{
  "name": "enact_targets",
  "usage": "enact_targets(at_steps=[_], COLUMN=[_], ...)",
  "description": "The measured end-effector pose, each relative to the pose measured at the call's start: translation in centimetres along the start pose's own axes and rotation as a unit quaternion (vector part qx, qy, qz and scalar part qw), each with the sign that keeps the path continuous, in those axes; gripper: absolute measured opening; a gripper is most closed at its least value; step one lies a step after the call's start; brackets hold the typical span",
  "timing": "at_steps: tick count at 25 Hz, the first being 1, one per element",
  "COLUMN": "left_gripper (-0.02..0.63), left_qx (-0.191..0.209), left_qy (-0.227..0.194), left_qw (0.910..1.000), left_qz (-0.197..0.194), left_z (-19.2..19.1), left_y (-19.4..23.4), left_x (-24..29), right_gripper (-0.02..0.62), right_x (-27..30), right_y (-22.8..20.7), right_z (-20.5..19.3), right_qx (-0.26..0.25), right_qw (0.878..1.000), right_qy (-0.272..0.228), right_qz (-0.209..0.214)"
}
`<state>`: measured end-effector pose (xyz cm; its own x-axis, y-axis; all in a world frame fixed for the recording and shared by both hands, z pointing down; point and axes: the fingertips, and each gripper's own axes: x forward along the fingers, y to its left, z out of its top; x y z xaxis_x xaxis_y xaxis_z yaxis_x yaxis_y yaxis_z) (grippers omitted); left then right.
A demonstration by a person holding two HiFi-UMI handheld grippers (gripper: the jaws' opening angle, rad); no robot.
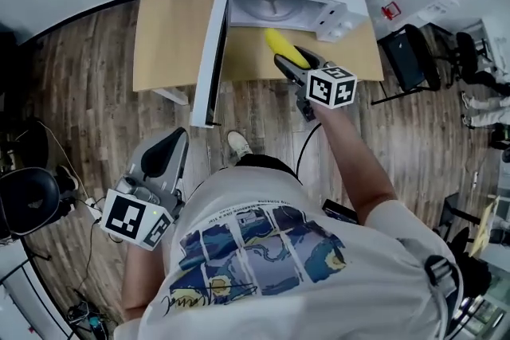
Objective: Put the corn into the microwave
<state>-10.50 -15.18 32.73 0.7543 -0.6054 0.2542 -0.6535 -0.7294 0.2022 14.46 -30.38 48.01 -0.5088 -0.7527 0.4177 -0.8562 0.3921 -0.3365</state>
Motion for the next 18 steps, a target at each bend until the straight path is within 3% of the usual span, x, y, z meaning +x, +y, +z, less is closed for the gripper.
enact_targets(at_steps=[10,18], left_gripper=[0.008,0.008], left_qx=[-0.025,-0.04], left_qy=[0.002,0.019], left_qw=[0.9965,0.9907], left_qz=[0.08,0.129], left_z=[0.3,-0.1], left_y=[3.1,4.6], left_x=[2.6,2.9], right_gripper=[0.253,0.253], right_x=[9.9,16.1], right_y=[-7.6,-11.4], right_z=[1.2,1.1], right_qx=[-0.012,-0.062], right_qw=[1.0,0.996], right_qy=[0.025,0.046], right_qz=[-0.006,-0.039])
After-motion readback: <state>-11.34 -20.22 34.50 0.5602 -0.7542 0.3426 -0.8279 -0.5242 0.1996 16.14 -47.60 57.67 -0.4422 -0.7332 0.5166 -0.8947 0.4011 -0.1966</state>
